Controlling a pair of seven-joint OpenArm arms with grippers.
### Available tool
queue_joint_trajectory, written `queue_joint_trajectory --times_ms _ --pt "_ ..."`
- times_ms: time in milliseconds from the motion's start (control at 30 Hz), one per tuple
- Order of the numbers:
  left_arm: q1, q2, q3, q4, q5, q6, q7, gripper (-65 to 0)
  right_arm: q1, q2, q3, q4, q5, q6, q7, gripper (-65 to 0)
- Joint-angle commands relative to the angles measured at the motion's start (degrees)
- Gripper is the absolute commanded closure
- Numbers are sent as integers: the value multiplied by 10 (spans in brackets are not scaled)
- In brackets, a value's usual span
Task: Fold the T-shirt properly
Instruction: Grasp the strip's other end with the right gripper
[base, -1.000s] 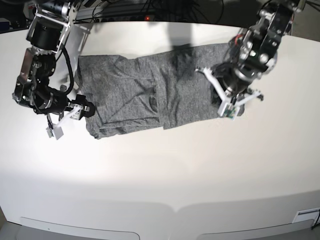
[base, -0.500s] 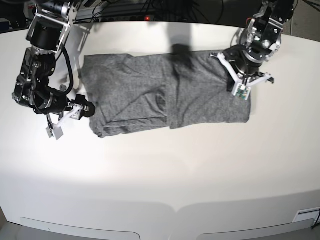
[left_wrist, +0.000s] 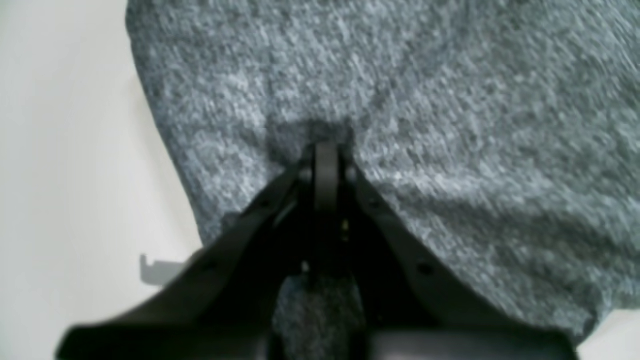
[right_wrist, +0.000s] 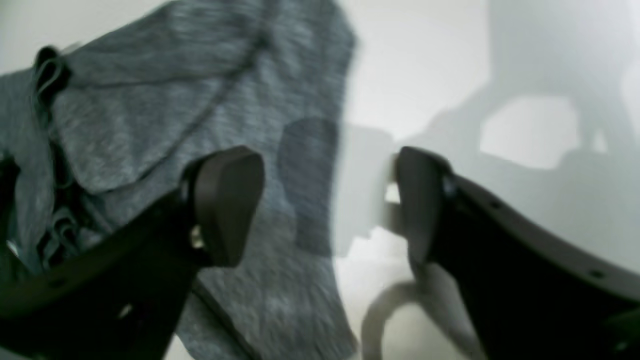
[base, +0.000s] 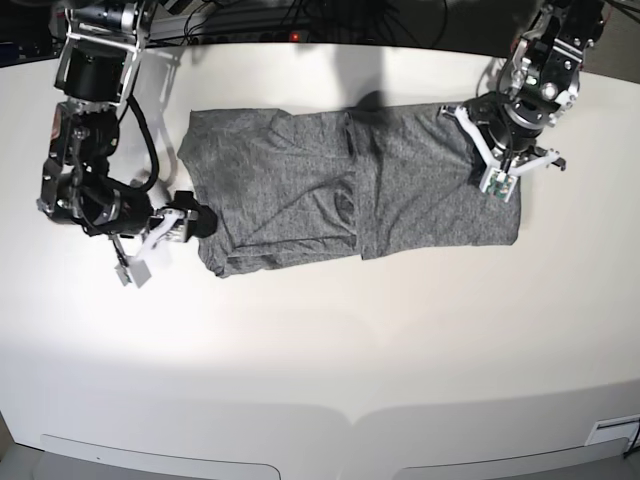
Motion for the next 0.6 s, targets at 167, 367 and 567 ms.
queue_joint_trajectory --times_ms 167,367,567 --pt "-1 -4 -3 35 -19 -1 2 0 9 8 -92 -5 -9 2 -50 -470" --pt "-1 -5 -3 42 -19 -1 2 0 9 8 -96 -5 -11 -1 -71 -470" --pt "-1 -5 -3 42 -19 -1 1 0 9 16 -92 -5 -8 -13 -92 -470"
